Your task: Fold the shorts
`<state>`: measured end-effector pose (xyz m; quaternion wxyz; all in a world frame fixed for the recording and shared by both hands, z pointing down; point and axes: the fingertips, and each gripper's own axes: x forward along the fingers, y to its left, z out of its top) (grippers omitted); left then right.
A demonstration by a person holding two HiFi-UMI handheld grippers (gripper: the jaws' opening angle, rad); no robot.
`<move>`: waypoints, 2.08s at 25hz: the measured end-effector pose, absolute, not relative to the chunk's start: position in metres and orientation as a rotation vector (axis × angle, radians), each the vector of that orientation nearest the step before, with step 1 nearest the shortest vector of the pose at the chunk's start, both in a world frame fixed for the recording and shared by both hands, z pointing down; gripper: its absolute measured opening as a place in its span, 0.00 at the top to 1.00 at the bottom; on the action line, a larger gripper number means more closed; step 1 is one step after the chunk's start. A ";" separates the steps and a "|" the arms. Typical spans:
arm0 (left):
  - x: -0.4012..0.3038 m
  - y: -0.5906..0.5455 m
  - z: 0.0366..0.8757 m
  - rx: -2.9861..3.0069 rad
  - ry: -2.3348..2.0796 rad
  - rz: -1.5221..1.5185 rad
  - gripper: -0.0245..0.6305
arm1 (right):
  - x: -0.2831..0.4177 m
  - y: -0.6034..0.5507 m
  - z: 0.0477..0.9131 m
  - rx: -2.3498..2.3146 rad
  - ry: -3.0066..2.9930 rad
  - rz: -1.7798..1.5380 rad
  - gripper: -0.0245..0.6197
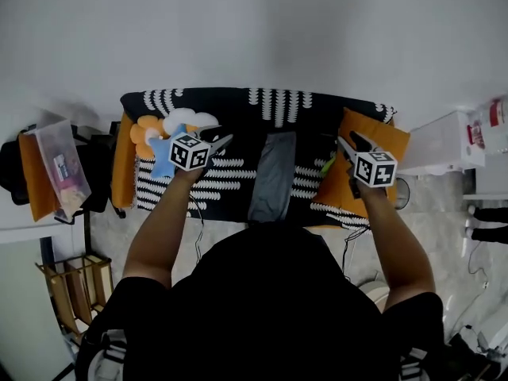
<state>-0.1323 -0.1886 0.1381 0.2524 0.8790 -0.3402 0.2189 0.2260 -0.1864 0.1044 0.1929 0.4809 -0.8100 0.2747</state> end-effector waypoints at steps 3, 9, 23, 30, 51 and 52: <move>-0.118 -0.198 0.141 2.370 -0.935 0.600 0.70 | 0.233 -0.195 0.123 1.329 -2.274 0.819 0.65; -0.090 -0.219 0.152 2.327 -0.957 0.628 0.70 | 0.250 -0.219 0.165 1.277 -2.265 0.902 0.65; -0.057 -0.253 0.243 2.157 -0.979 0.704 0.68 | 0.235 -0.273 0.290 1.059 -2.229 1.040 0.65; -0.061 -0.269 0.318 2.085 -0.918 0.767 0.67 | 0.207 -0.295 0.364 1.040 -2.167 1.078 0.66; -0.061 -0.307 0.552 2.060 -0.687 0.866 0.64 | 0.147 -0.328 0.574 0.969 -2.046 1.120 0.63; -0.060 -0.307 0.563 2.062 -0.677 0.874 0.63 | 0.145 -0.329 0.582 0.968 -2.042 1.119 0.63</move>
